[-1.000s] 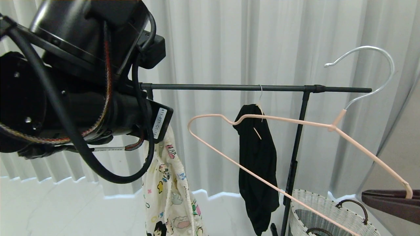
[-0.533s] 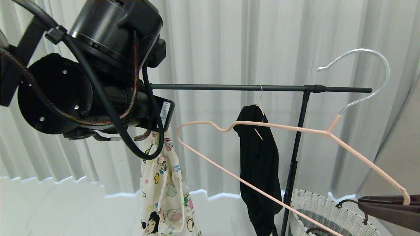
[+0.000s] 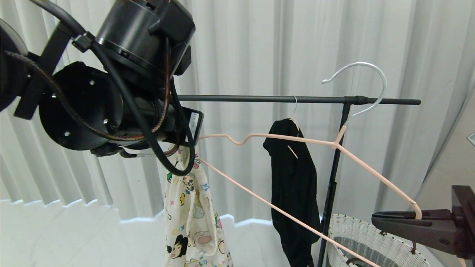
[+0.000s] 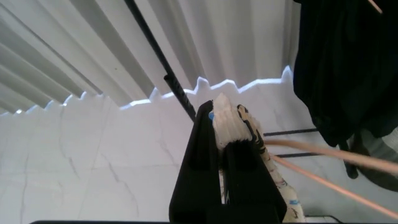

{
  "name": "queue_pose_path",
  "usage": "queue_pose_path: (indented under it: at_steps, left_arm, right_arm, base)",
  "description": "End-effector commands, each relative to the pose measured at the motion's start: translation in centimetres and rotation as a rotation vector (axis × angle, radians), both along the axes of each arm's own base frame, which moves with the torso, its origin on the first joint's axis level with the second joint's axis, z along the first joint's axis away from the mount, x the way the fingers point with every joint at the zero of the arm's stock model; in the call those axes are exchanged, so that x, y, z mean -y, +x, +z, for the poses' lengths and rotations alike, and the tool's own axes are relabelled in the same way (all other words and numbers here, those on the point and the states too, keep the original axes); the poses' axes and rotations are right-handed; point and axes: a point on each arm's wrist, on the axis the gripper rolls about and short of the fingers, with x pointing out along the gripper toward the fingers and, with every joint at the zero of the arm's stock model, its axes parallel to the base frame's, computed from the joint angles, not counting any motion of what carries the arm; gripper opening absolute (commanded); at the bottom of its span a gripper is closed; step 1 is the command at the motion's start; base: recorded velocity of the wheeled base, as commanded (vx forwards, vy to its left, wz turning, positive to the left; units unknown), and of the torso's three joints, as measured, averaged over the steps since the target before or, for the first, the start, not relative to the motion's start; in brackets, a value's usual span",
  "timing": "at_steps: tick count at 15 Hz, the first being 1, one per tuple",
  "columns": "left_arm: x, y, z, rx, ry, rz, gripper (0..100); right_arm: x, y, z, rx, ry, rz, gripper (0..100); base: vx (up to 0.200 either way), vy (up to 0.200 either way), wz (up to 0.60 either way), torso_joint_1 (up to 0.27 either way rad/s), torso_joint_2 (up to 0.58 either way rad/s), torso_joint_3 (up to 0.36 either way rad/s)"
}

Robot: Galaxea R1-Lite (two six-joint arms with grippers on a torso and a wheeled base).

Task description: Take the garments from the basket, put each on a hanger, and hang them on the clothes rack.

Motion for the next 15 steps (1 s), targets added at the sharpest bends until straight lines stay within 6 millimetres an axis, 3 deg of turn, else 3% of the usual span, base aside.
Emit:
queue_pose_path:
  at_steps: [1, 10, 15]
  left_arm:
    - [0.0, 1.2, -0.4, 0.011, 0.008, 0.042, 0]
    - [0.1, 2.0, -0.8, 0.008, 0.017, 0.063, 0]
    - [0.4, 1.4, -0.5, 0.017, 0.007, 0.041, 0]
  right_arm:
    - [-0.3, 0.1, -0.2, -0.007, -0.009, 0.005, 0]
    - [0.1, -0.3, 0.0, -0.001, 0.000, 0.014, 0]
    - [-1.1, 0.8, -0.8, -0.033, -0.043, 0.002, 0]
  base:
    - [0.000, 0.000, 0.00, 0.000, 0.00, 0.000]
    - [0.000, 0.000, 0.00, 0.000, 0.00, 0.000]
    - [0.000, 0.000, 0.00, 0.000, 0.00, 0.000]
